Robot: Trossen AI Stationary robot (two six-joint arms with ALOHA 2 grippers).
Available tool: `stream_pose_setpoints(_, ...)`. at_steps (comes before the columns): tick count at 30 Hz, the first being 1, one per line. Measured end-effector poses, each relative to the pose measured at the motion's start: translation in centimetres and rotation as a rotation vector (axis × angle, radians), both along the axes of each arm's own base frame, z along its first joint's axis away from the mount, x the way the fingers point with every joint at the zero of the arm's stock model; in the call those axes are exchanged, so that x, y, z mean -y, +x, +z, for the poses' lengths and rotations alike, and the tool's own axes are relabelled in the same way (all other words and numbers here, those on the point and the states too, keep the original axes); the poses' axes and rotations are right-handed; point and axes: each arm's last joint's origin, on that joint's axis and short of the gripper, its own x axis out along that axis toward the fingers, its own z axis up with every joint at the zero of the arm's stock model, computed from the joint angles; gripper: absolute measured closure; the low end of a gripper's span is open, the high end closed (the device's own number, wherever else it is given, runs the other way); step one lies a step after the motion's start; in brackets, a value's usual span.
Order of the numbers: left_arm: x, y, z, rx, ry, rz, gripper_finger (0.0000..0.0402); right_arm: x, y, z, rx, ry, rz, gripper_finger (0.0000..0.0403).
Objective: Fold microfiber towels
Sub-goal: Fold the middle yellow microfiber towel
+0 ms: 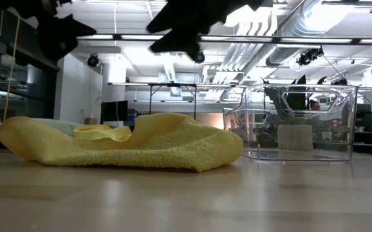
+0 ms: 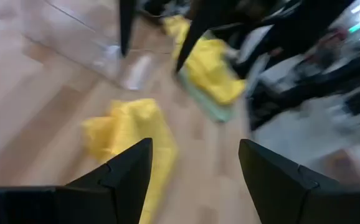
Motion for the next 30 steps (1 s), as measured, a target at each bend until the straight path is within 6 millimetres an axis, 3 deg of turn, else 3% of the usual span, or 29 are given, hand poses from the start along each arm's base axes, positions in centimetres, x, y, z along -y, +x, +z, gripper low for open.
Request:
stream_pose_setpoints(6,0.0,-1.0,0.8,0.068,-0.218,-0.061,0.0174,0.4,2.7,-2.8,-0.099,-0.072,0.165,0.0204)
stream_pose_setpoints(14,0.0,-1.1,1.2,0.092,-0.257,-0.066,0.0174,0.5,4.9,-6.1,-0.195,-0.174,0.241,0.0204)
stream_pose_setpoints(21,0.0,-1.1,1.2,0.091,-0.246,-0.068,0.0174,-0.3,4.5,-7.2,-0.270,-0.323,0.242,0.0204)
stream_pose_setpoints(30,0.0,-1.1,1.2,0.092,-0.246,-0.068,0.0174,-3.9,4.0,-7.9,-0.298,-0.346,0.335,0.0204)
